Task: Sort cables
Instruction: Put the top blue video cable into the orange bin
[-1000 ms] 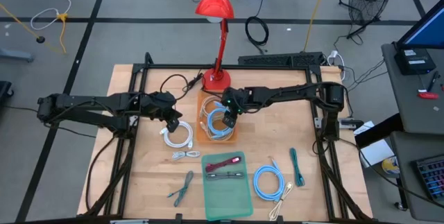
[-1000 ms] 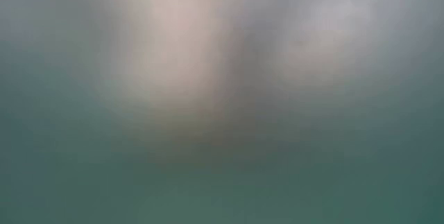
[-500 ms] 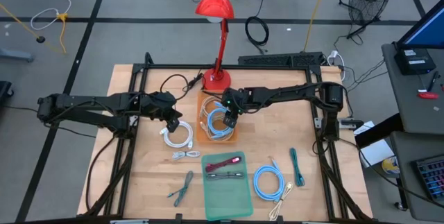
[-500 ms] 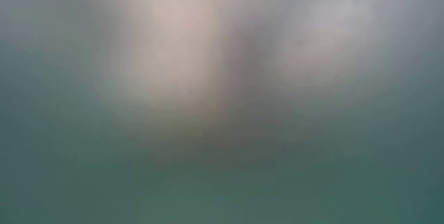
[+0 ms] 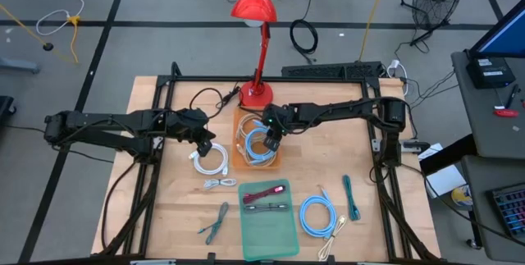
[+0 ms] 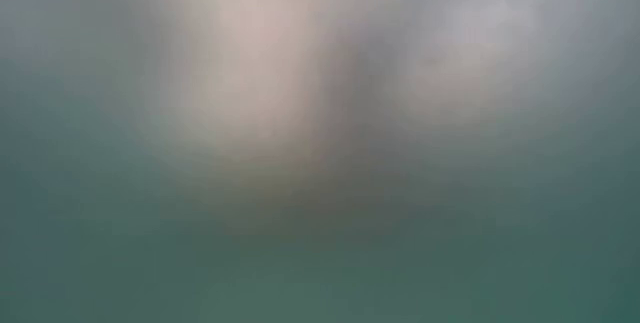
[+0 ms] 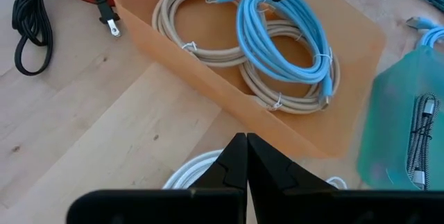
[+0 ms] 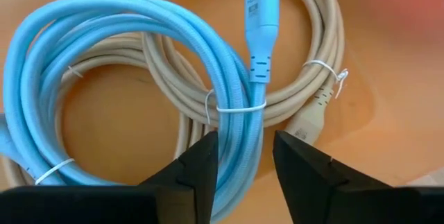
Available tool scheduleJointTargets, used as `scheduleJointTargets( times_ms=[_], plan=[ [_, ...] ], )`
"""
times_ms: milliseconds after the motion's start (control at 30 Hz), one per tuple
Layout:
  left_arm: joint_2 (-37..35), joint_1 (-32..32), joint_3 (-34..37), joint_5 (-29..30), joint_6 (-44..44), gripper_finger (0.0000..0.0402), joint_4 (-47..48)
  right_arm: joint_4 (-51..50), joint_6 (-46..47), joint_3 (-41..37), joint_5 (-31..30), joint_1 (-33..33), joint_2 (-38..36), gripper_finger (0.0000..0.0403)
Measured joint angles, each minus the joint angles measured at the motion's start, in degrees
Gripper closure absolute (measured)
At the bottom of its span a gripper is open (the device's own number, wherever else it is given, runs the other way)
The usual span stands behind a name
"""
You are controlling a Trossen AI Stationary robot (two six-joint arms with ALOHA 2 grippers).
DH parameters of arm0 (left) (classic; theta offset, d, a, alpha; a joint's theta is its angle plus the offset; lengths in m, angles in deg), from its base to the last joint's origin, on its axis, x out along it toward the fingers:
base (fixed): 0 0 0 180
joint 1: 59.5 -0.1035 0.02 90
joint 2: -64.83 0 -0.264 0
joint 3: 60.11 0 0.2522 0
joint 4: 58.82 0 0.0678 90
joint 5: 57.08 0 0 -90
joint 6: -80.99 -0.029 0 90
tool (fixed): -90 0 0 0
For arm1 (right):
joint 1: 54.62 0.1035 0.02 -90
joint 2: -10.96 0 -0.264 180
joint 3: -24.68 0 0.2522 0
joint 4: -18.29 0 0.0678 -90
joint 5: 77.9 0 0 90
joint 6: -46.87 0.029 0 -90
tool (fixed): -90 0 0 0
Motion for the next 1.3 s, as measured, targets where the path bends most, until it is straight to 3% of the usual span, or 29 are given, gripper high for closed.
scheduleJointTargets(
  times_ms=[200, 367, 533, 867, 1300],
  plan=[
    [0.00, 0.01, 0.00, 0.01, -0.02, 0.0396, 0.00, 0.40, 3.62, 0.15, 2.05, -0.11, 3.85, 0.0287],
    [0.00, 0.00, 0.00, 0.02, 0.11, 0.0396, 0.13, -1.04, 4.71, 0.26, 4.94, 0.44, 6.17, 0.0329],
    [0.00, 0.00, 0.00, 0.02, 0.30, 0.0396, 0.44, -0.70, 5.18, 0.09, 2.93, 0.64, 4.10, 0.0367],
    [0.02, -0.02, 0.00, 1.63, 0.03, 0.0396, 0.37, -2.41, 8.12, -0.20, -0.48, 0.05, -2.60, 0.0365],
    [0.00, -0.07, 0.00, 2.03, 0.05, 0.0396, 0.25, -5.64, 17.55, -0.09, -2.24, 3.95, -3.13, 0.0368]
  ],
)
